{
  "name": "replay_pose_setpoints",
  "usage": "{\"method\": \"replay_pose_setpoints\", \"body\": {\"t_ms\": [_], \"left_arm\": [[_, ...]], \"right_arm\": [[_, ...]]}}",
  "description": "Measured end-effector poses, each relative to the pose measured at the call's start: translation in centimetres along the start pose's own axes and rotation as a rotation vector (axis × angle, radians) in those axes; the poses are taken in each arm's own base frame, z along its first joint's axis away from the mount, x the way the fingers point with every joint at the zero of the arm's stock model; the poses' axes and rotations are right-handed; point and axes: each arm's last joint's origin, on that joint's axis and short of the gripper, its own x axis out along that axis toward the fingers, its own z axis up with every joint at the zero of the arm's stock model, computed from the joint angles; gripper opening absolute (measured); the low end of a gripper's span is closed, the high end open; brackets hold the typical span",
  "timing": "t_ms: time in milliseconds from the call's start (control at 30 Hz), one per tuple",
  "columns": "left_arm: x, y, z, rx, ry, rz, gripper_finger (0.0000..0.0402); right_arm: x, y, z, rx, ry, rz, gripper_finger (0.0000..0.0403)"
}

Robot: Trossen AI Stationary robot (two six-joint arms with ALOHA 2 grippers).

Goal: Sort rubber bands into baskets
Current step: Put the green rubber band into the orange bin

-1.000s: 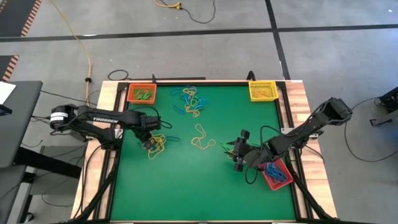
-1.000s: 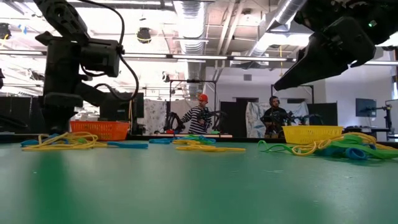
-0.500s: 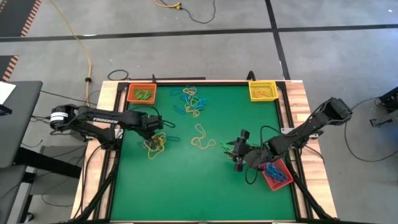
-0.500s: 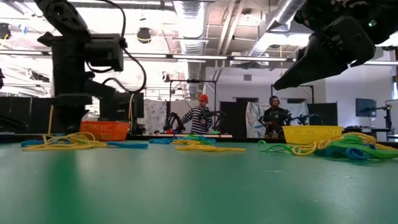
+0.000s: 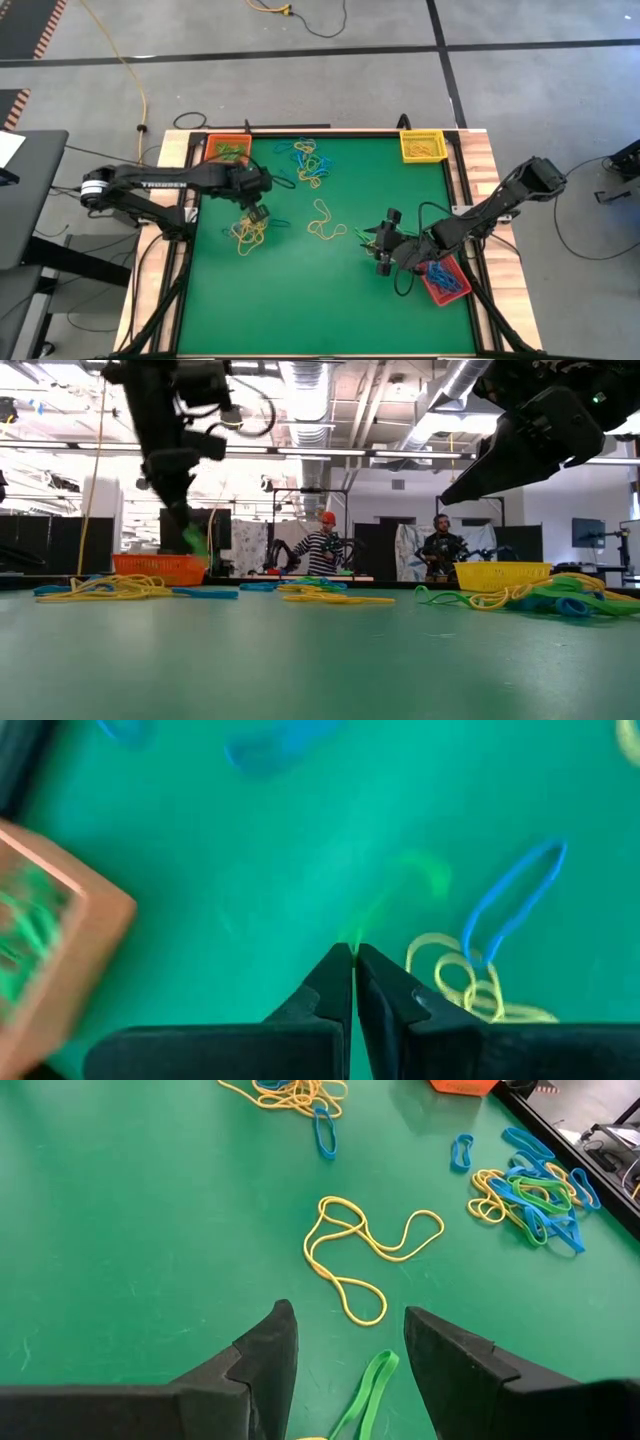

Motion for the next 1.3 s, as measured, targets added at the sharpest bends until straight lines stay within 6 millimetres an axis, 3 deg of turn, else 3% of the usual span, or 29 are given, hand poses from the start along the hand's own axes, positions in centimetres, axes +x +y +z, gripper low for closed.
{"method": "replay_pose_setpoints", "body": {"t_ms": [200,367,800,1300], "left_arm": [[-2.5,0.5,2.0,0.028,-0.09,0.071,0.0],[-3.4,1.6,3.0,0.015,-0.133,0.142,0.0],[-2.2,7.9,3.4,-0.157,-0.066,0.288,0.0],[-1.3,15.1,1.4,-0.342,0.054,0.36,0.0]], "right_arm": [[0.0,0.0,0.0,-0.001,0.0,0.0,0.0215],[0.0,0.0,0.0,-0.001,0.0,0.0,0.0215],[0.0,0.0,0.0,-0.001,0.0,0.001,0.0215],[0.0,0.0,0.0,-0.001,0.004,0.014,0.0215]]}}
